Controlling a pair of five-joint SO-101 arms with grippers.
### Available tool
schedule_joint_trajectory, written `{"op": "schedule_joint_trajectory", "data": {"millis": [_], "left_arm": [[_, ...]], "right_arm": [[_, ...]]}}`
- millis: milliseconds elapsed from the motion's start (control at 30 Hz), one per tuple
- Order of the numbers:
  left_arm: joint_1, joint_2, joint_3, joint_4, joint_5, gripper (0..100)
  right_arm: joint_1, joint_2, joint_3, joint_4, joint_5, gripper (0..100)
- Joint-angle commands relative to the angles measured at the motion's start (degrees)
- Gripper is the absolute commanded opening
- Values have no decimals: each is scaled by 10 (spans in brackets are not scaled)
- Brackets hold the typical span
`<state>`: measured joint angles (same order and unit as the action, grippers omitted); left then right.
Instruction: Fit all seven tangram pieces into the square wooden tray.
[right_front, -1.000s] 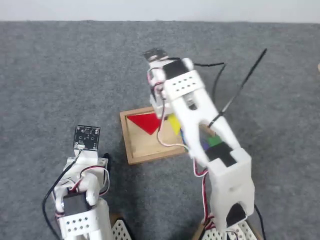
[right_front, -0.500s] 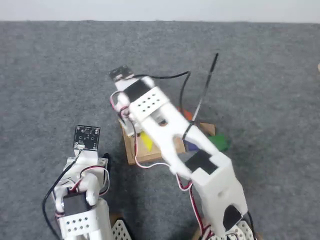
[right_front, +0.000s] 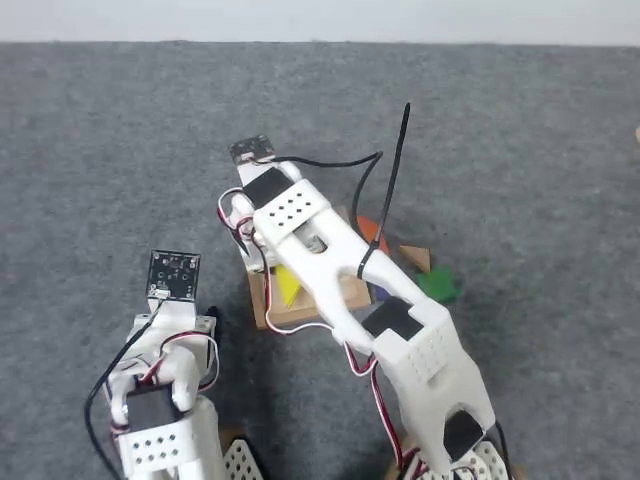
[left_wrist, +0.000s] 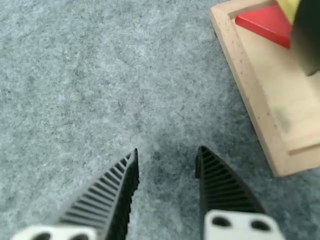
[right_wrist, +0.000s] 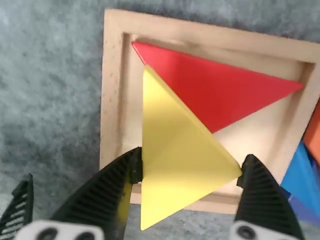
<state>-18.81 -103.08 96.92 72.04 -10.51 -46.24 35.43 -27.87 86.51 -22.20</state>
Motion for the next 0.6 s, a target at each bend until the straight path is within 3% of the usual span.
{"op": "schedule_joint_trajectory", "data": {"millis": [0, 567], "left_arm": [[2, -11, -5, 4, 4, 190], [2, -11, -5, 4, 4, 190]], "right_arm": [[-3, -6, -7, -13, -28, 256], [-31, 34, -10, -52, -32, 256]]}}
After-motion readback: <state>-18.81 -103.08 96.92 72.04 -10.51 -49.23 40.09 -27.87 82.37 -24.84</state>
